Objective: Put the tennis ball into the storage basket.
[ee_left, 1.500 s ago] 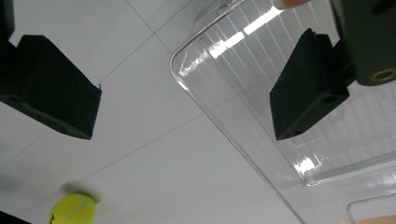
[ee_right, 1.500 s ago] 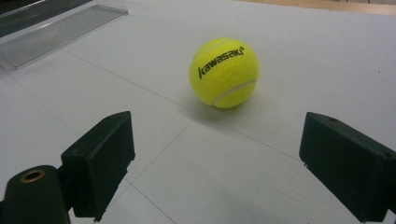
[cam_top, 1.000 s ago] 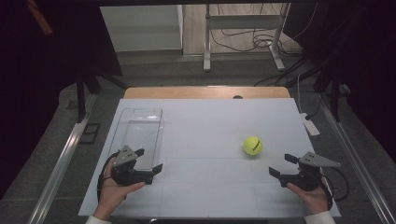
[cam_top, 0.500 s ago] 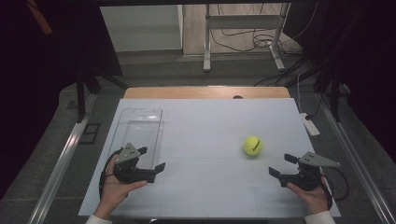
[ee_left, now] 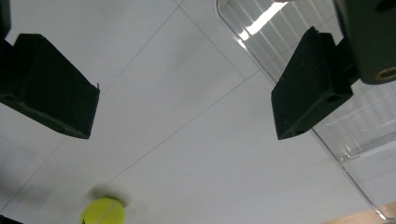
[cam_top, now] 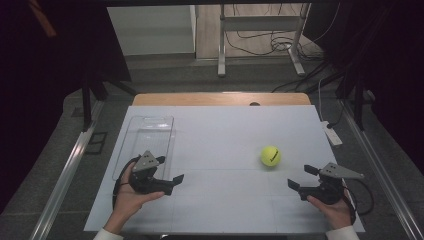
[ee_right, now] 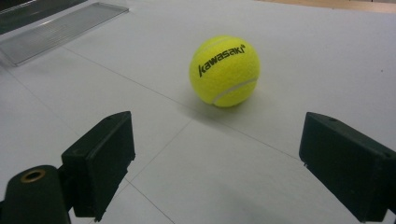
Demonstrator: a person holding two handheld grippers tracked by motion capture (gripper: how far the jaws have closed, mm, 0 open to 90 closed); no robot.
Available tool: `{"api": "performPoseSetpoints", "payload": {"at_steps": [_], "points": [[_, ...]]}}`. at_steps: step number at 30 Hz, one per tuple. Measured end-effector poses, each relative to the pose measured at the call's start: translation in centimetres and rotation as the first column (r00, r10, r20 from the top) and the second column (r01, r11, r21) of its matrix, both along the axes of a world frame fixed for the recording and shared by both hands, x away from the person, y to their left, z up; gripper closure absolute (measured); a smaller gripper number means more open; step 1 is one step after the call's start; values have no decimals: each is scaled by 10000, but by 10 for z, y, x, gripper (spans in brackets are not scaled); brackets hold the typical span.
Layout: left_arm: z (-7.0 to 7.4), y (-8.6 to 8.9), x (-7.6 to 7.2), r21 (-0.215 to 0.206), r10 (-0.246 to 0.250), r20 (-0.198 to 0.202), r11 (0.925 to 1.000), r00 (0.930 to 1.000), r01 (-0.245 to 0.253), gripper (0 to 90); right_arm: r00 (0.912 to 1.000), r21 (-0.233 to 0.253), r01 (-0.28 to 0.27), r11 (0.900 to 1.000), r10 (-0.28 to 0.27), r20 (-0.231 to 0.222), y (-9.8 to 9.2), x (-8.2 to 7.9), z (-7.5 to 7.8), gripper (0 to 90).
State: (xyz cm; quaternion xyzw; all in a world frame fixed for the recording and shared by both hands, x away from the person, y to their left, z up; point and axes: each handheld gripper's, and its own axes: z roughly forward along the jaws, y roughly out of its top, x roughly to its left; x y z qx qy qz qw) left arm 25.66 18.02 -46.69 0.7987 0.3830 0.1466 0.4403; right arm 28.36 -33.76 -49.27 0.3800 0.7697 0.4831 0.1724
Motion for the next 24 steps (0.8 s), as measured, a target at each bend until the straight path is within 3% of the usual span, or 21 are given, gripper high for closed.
{"api": "performPoseSetpoints", "payload": {"at_steps": [24], "points": [[3, -18, 7, 329, -552, -153, 9979, 9984, 557, 90, 10000, -102, -84, 9999, 84, 13, 2, 0, -1, 108]]}}
